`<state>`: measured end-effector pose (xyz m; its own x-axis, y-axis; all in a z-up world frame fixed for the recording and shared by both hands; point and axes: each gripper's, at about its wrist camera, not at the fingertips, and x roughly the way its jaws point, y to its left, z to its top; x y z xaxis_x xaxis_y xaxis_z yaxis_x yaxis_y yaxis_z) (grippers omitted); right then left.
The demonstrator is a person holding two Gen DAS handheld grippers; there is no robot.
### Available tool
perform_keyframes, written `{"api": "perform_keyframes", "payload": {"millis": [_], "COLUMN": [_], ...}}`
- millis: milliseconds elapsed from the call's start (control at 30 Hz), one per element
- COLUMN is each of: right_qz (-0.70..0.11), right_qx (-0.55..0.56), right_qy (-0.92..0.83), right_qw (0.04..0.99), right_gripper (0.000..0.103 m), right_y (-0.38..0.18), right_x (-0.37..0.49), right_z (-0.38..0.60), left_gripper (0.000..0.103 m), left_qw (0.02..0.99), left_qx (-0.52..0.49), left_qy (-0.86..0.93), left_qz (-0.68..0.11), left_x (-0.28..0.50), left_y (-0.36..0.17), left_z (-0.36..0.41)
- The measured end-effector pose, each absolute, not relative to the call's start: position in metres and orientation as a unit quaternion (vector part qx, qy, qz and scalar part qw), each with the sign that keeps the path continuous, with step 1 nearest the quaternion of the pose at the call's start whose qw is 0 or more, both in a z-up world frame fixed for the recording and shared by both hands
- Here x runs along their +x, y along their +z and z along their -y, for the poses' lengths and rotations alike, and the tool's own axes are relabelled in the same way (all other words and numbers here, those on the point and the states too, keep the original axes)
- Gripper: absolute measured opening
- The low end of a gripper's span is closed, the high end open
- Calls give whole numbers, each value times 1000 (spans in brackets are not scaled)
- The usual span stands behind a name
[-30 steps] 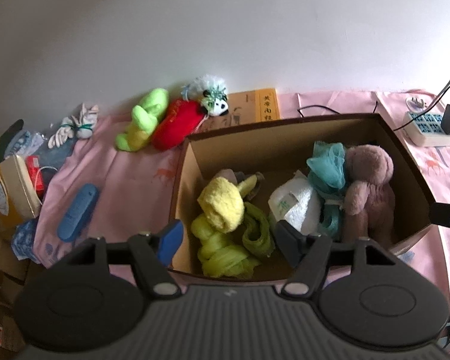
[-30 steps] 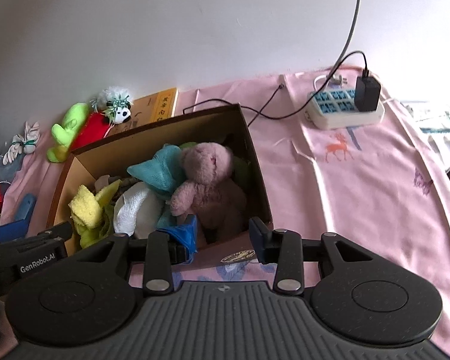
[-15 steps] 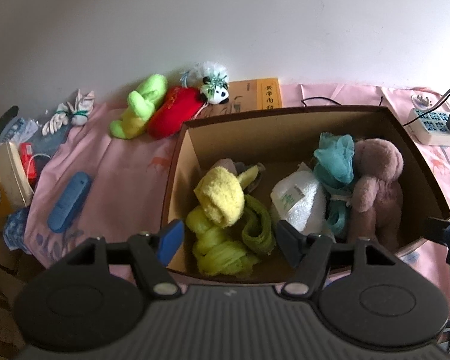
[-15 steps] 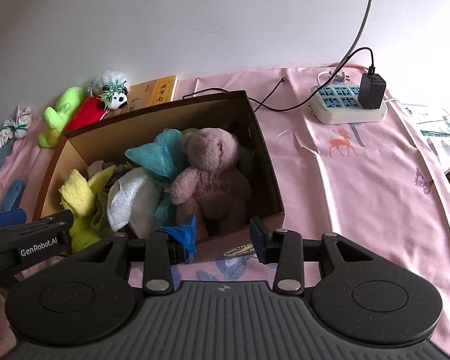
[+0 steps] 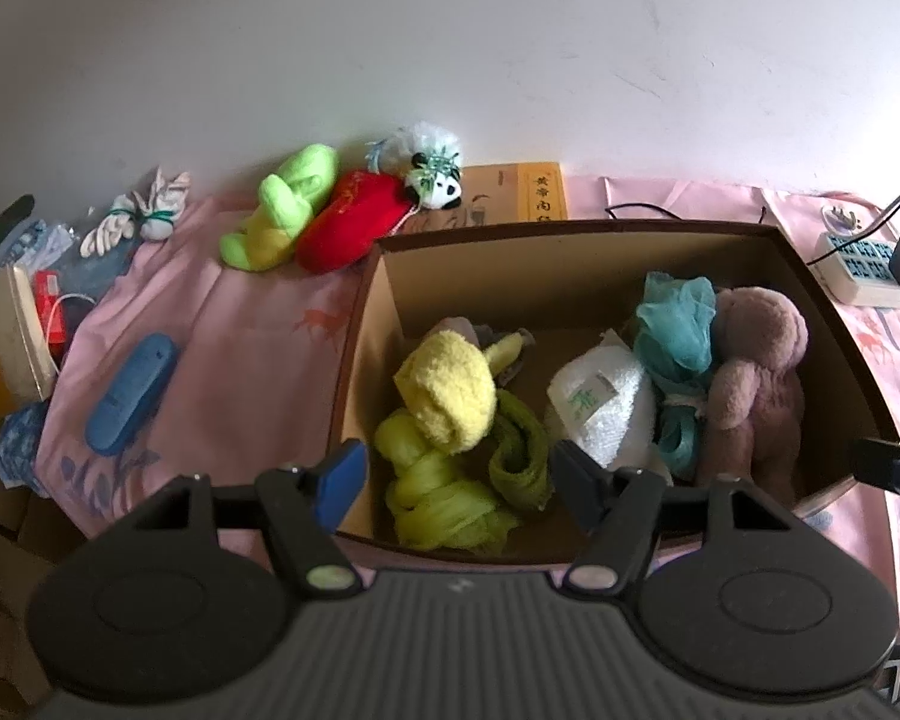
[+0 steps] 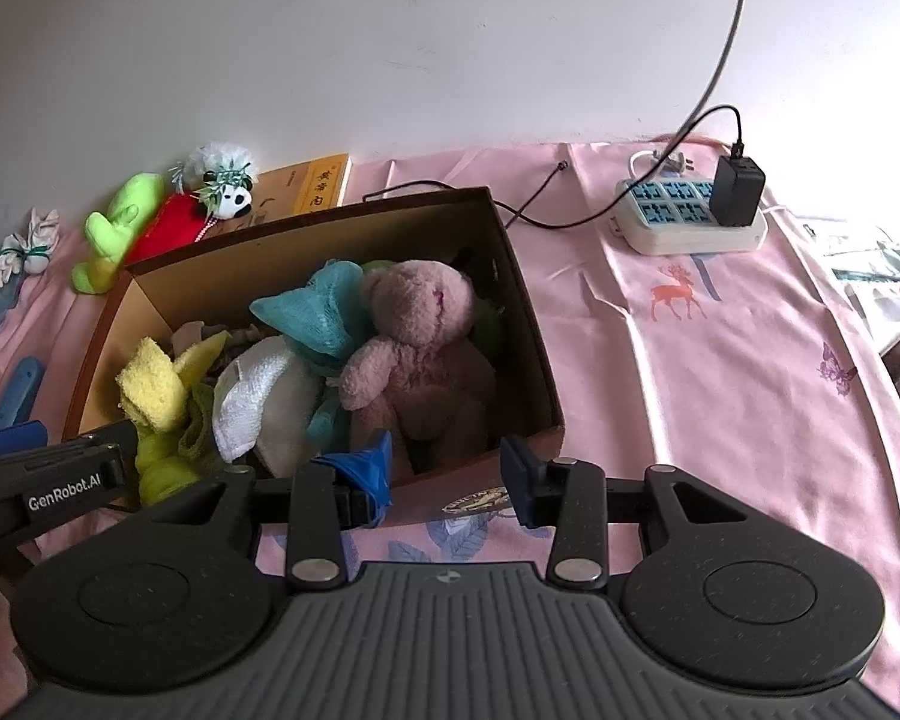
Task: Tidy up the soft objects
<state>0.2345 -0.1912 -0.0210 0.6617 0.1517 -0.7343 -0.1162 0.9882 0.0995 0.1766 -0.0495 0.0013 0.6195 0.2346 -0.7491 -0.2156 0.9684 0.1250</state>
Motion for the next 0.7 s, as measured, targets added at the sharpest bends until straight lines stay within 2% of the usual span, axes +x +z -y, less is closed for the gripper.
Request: {"api": "perform_keyframes", "payload": {"millis": [700], "right_qz": [-394], "right_qx": [21], "right_qy": [80], "right_qw": [915], "right_gripper": [25], "right_y": [-16], "right_x": [225], "right_z": [188], "left_gripper": [71], "left_qw": [894], "left_qx": [4], "left_qy": [135], "left_qz": [-427], "left_x": [167], "left_y": [0], "left_z": [46]}}
